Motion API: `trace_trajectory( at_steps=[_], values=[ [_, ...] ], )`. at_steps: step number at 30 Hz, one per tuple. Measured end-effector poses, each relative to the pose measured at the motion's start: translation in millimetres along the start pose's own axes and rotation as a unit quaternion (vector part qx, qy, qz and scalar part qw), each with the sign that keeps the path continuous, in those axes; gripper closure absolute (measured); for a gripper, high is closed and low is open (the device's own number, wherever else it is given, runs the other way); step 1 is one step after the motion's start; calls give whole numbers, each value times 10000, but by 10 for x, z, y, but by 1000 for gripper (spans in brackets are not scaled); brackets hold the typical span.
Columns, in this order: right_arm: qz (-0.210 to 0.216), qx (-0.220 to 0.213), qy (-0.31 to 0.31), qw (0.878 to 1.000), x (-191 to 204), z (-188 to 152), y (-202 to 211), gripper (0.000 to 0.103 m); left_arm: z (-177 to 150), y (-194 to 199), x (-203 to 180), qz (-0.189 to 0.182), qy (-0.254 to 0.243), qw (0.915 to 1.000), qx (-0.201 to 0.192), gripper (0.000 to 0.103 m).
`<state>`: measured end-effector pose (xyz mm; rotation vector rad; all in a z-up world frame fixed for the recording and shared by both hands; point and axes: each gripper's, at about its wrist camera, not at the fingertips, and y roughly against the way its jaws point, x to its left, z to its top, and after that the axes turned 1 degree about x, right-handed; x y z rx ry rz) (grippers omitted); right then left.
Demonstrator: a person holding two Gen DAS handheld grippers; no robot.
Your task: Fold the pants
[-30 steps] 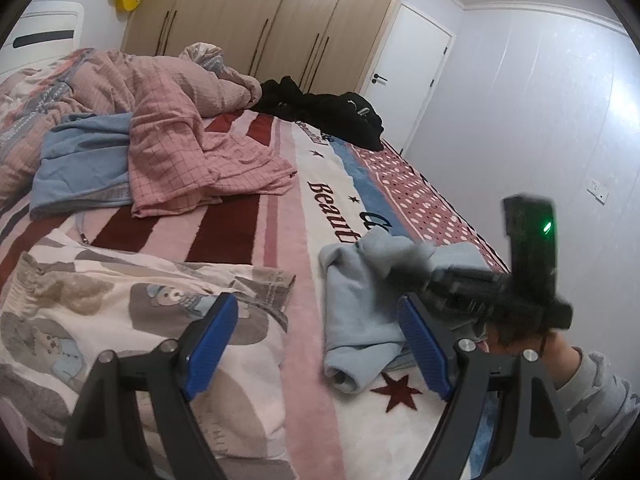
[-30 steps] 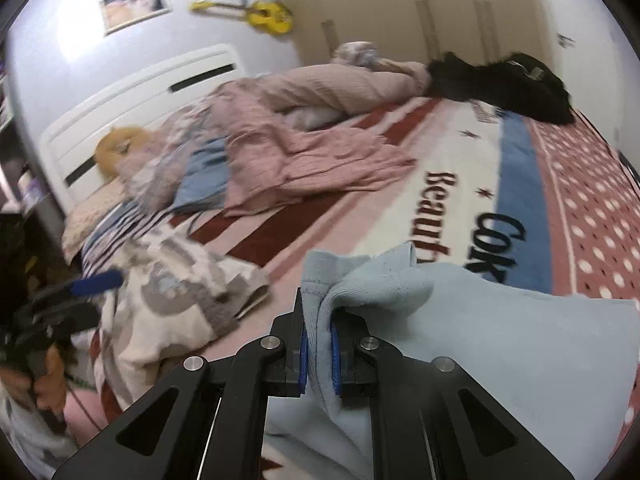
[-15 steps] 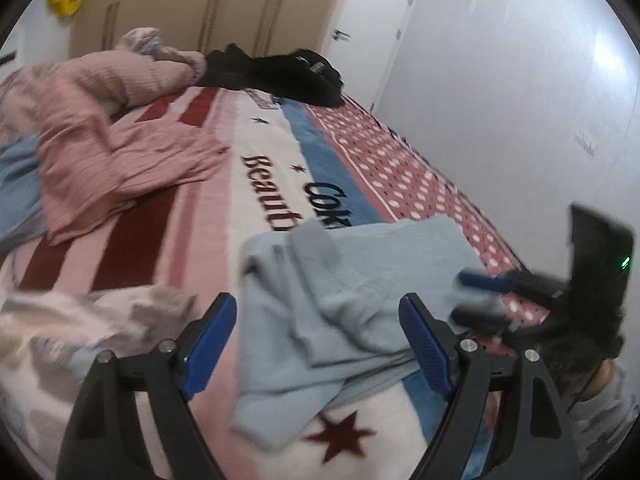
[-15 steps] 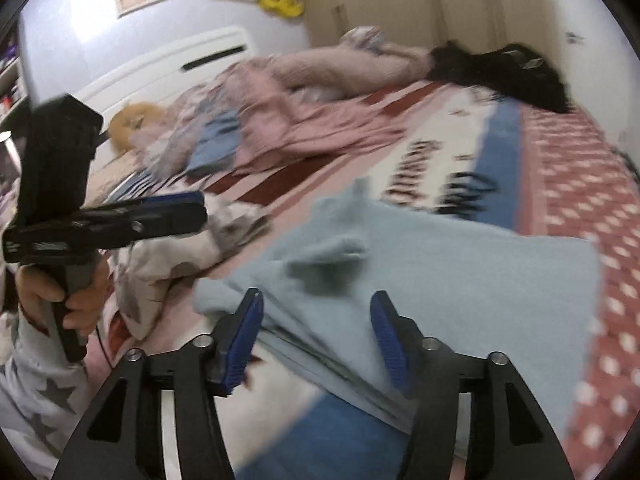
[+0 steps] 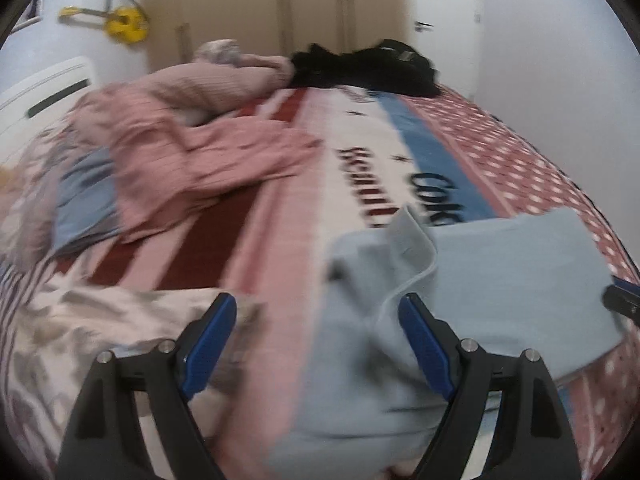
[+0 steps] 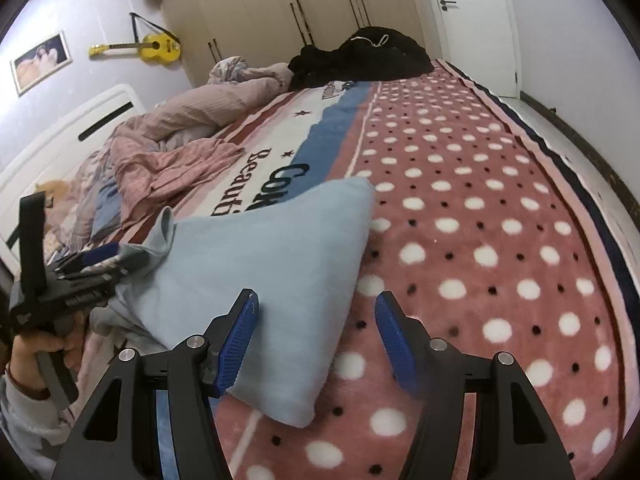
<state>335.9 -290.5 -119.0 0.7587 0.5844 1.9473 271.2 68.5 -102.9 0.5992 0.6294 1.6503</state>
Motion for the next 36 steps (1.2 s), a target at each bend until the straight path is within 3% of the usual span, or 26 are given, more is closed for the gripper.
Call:
trace_trajectory(
  at_steps=[5, 9, 11, 12, 15, 17, 22, 24, 26, 29, 32, 36],
  values=[
    [143, 49, -133, 9998, 14, -36, -65, 46, -87, -26, 252, 36, 55, 9996, 278, 22],
    [185, 66, -224, 9996, 18, -30, -84, 46, 13, 83, 333, -508, 366, 9980, 72, 22],
    [208, 101, -273, 9994, 10, -22, -96, 45, 78, 65, 311, -999, 450, 9939, 132, 22],
    [205, 123, -302, 9993, 2, -16, -110, 45, 97, 26, 264, -1068, 409, 9932, 234, 22],
    [197, 223, -351, 9989, -18, -24, -166, 45, 56, -170, 67, -856, -28, 9947, 574, 22],
    [163, 297, -392, 9987, -54, -54, -199, 44, -41, -312, 56, -812, -69, 9928, 877, 22],
    [210, 388, -431, 9981, -140, -120, -198, 39, -60, -297, 132, -1023, -14, 9905, 919, 22],
    [235, 394, -420, 9981, -141, -113, -185, 39, 35, -241, 199, -1491, 120, 9848, 883, 22],
    [357, 382, -415, 9978, -149, -76, -152, 39, 158, -235, 308, -2034, 402, 9736, 949, 22],
    [529, 375, -506, 9966, -178, 19, -90, 39, 284, -412, 329, -2755, 464, 9492, 1448, 22],
    [853, 624, -529, 9930, -192, 111, -164, 39, 285, -666, 256, -2459, 298, 9500, 1899, 22],
    [1198, 1211, -421, 9845, -155, 117, -424, 39, 222, -827, 196, -2681, 387, 9369, 2208, 22]
  ],
)
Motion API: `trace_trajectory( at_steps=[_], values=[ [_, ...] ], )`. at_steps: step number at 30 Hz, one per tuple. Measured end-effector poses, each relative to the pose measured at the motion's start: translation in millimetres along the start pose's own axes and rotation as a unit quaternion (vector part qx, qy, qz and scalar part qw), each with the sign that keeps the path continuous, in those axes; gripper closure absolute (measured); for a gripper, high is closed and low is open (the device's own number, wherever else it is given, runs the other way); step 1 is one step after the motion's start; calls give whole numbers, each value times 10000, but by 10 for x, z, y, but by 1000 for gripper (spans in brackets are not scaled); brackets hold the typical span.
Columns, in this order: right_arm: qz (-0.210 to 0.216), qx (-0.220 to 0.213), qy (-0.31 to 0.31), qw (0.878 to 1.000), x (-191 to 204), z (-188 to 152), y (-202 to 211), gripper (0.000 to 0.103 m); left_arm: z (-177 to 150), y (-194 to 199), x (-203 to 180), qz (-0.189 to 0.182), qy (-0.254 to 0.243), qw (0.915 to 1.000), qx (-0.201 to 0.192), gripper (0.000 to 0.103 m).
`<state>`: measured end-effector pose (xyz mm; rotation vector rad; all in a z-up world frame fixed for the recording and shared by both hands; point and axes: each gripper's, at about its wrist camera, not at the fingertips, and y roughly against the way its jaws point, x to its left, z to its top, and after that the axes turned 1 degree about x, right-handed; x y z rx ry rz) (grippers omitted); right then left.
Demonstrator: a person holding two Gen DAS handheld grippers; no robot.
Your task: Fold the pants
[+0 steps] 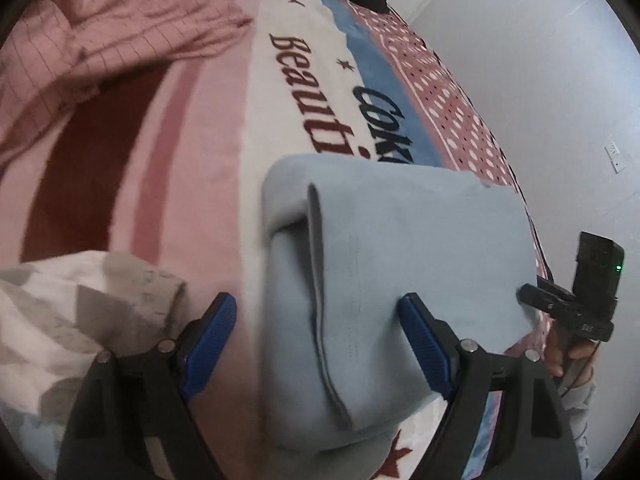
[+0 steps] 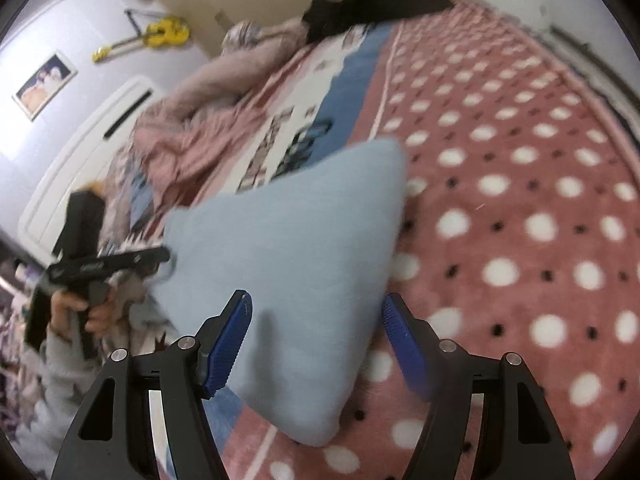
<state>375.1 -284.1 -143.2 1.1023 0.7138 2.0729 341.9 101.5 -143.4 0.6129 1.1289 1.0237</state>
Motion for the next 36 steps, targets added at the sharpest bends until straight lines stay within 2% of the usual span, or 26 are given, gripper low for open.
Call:
trace_trajectory(
  at_steps=[2, 3, 6, 8, 10, 13, 17, 23, 27, 32, 36],
  values=[
    [29, 60, 19, 10000, -1, -2, -75, 39, -7, -27, -34, -228, -12, 9997, 31, 26],
    [57, 36, 33, 10000, 5, -3, -85, 39, -22, -33, -48, -370, -22, 9993, 89, 35],
    [246, 19, -4, 9997, 16, 1, -94, 42, -3, -127, -115, -288, -96, 9994, 178, 40],
    [249, 68, 7, 9997, 20, 1, -128, 49, -6, -134, -152, -290, -83, 9994, 173, 48],
    [327, 67, -33, 9994, 3, -7, -135, 56, -19, -105, -179, -413, -73, 9990, 182, 67],
    [460, -26, -134, 9988, -11, -25, -93, 70, -38, -36, -289, -328, -336, 9989, 71, 74],
    [332, -239, 89, 9991, 120, -29, 11, 78, -59, 165, -386, -401, -450, 9979, -215, 78],
    [431, -562, 282, 9971, 443, 3, 292, 79, -118, 686, -520, -560, -663, 9943, -622, 80],
    [513, -698, 475, 9951, 795, 32, 451, 79, -141, 1141, -477, -467, -743, 9918, -925, 80],
    [805, -885, 704, 9903, 1375, 62, 536, 79, -327, 1799, -103, -309, -602, 9894, -1283, 80],
    [995, -854, 1012, 9862, 2025, 56, 366, 79, -576, 2277, 359, -35, -455, 9875, -1507, 80]
  ],
)
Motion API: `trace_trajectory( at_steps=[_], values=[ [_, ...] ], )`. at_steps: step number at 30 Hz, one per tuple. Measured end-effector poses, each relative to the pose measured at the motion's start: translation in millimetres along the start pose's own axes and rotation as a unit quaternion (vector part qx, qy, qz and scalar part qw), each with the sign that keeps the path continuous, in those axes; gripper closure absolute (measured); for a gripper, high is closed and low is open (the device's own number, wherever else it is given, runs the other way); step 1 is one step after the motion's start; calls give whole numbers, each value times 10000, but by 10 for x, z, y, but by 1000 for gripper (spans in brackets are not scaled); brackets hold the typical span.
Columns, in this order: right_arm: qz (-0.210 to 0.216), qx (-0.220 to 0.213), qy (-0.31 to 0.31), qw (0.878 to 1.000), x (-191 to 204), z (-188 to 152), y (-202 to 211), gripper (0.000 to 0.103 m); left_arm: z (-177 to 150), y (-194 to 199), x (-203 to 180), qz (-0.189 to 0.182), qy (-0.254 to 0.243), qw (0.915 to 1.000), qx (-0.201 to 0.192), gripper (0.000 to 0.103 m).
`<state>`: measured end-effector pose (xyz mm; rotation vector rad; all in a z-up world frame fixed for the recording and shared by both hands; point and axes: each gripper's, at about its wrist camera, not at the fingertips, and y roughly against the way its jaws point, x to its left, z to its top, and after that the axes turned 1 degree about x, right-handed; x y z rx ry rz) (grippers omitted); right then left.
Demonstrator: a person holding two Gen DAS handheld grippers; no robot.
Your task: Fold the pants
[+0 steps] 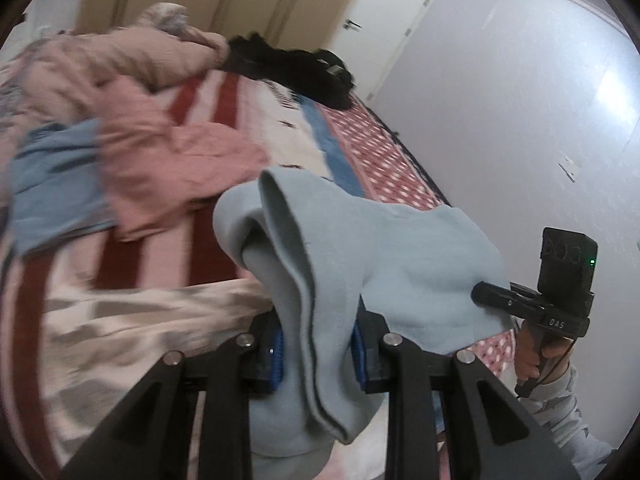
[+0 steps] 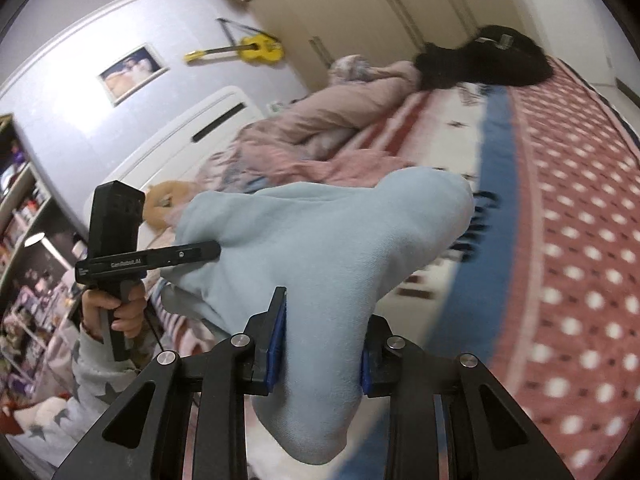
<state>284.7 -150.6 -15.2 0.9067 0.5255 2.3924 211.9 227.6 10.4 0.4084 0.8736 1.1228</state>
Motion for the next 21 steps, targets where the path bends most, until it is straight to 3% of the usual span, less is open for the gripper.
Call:
trace_trajectory(
  at_steps=[6, 10, 15, 21],
  values=[
    [373, 265, 240, 9987, 786, 55, -740, 79, -189, 464, 813, 349, 460, 9982, -182, 80],
    [503, 445, 309, 9973, 1077, 38, -1224, 79, -286, 596, 1307, 453, 723, 9961, -229, 80],
    [448, 582, 435, 9963, 1350, -84, -1638, 79, -387, 480, 1760, 432, 945, 9946, -73, 80],
    [231, 814, 423, 9955, 1340, -307, -1951, 80, -519, 254, 2000, 374, 1015, 9939, 215, 80]
  ],
)
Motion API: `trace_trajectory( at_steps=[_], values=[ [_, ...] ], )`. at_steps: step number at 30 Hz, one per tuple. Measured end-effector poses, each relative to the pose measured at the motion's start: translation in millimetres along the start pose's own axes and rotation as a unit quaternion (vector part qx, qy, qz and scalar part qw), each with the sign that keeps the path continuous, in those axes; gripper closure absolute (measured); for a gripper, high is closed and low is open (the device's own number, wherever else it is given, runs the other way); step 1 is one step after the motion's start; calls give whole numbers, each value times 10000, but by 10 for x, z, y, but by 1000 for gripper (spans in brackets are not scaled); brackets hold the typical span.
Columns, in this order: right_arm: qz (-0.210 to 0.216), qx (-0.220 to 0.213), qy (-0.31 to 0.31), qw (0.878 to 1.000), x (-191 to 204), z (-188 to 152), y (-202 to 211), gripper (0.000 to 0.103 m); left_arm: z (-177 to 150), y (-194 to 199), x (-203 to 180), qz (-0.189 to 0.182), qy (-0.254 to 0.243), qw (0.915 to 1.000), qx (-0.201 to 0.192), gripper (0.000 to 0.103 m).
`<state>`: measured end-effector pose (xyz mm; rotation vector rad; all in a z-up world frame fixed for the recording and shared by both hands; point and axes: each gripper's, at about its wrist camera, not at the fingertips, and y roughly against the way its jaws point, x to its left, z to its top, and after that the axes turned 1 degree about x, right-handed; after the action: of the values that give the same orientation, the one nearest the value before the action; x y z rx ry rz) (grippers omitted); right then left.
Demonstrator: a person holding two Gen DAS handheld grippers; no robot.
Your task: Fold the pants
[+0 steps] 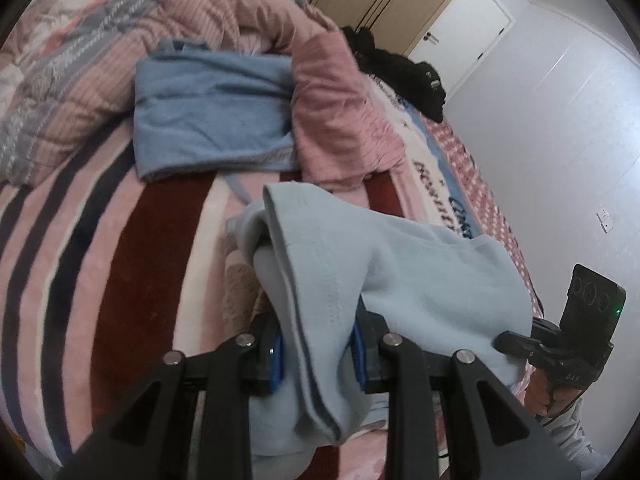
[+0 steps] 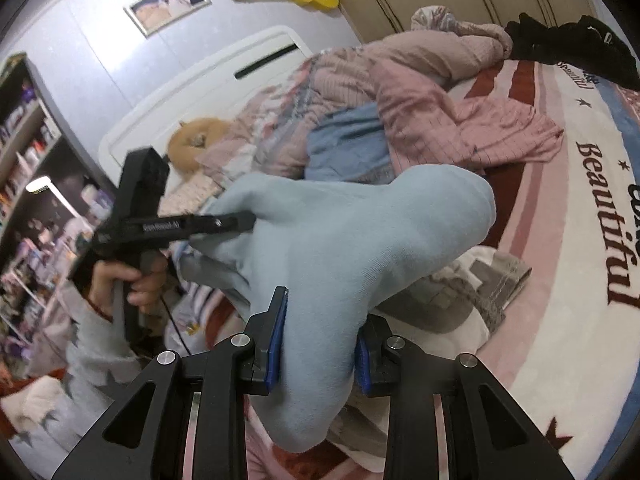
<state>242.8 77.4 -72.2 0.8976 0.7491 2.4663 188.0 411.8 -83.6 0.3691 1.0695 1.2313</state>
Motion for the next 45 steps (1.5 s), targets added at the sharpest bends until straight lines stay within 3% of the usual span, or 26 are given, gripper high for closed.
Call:
trace_trajectory(
  at_steps=[5, 10, 15, 16, 18, 22, 24, 27, 32, 36, 45],
  values=[
    [-21, 91, -320, 9994, -213, -122, -62, 80, -81, -139, 80, -178, 13, 9997, 170, 78],
    [-257, 211, -352, 9988, -323, -303, -109, 79, -112, -242, 116, 201, -127, 9990, 367, 52],
    [-484, 238, -198, 9983, -286, -342, -42, 66, -94, 2, 163, 377, -137, 9991, 119, 52],
    [-605, 178, -111, 9979, -264, -330, 34, 60, -87, 102, 149, 497, -183, 9986, -2, 52],
    [-833, -32, 92, 9965, -213, -285, 220, 59, -60, 292, 97, 621, -257, 9975, -237, 52],
    [-960, -540, 366, 9932, -101, -142, 516, 59, -4, 494, -114, 41, -378, 9976, -583, 52],
    [-823, -616, 384, 9940, -59, -75, 527, 59, 4, 415, -216, -100, -514, 9972, -533, 52],
    [-592, -491, 410, 9962, -2, -31, 363, 59, -29, 160, -242, -1, -566, 9981, -254, 52],
    [-743, -81, 439, 9962, -60, -152, 12, 58, -123, -136, 11, 155, -236, 9996, -8, 52],
    [-806, -56, 420, 9958, -142, -225, -77, 58, -165, -147, 40, 98, -113, 9999, -80, 52],
    [-798, -223, 394, 9958, -130, -253, 84, 55, -285, -36, -312, 536, -216, 9979, -302, 48]
  ],
)
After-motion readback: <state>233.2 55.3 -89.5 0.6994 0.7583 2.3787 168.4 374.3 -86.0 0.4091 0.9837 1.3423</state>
